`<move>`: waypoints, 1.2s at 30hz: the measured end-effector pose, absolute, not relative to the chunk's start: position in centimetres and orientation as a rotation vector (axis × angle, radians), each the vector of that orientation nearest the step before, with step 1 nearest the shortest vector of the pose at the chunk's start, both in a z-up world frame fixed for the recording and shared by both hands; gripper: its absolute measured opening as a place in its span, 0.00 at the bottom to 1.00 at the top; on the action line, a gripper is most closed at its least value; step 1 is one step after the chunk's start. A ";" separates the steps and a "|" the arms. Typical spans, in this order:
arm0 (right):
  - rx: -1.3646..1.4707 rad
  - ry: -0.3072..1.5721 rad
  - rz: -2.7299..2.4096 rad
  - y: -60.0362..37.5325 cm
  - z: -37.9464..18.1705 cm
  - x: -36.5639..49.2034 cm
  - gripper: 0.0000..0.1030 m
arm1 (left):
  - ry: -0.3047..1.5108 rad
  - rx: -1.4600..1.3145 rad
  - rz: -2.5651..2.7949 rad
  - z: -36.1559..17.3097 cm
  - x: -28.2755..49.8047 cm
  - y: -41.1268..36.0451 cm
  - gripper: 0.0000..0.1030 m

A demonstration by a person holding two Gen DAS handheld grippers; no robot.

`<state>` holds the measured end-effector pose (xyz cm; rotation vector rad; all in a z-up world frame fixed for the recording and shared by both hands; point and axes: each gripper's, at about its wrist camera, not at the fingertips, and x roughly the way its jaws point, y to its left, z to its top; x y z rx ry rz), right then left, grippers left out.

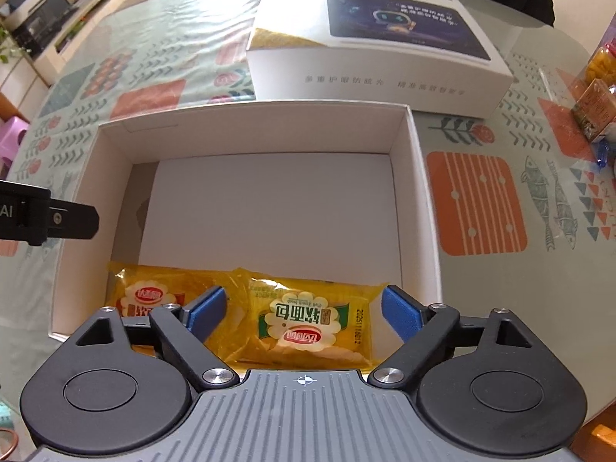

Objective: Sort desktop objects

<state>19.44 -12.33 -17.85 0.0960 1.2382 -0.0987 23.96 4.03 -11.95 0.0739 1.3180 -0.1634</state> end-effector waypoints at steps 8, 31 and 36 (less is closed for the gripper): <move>0.030 1.200 -0.109 -11.9 -15.9 18.6 0.98 | 1.316 0.050 -0.184 -10.7 22.5 4.3 1.00; -0.026 1.124 -0.199 -13.1 -13.3 13.9 1.00 | 1.353 0.062 -0.279 -10.6 17.7 1.9 1.00; 0.004 1.112 -0.191 -14.6 -13.1 13.0 1.00 | 1.348 0.067 -0.261 -10.3 16.7 1.0 1.00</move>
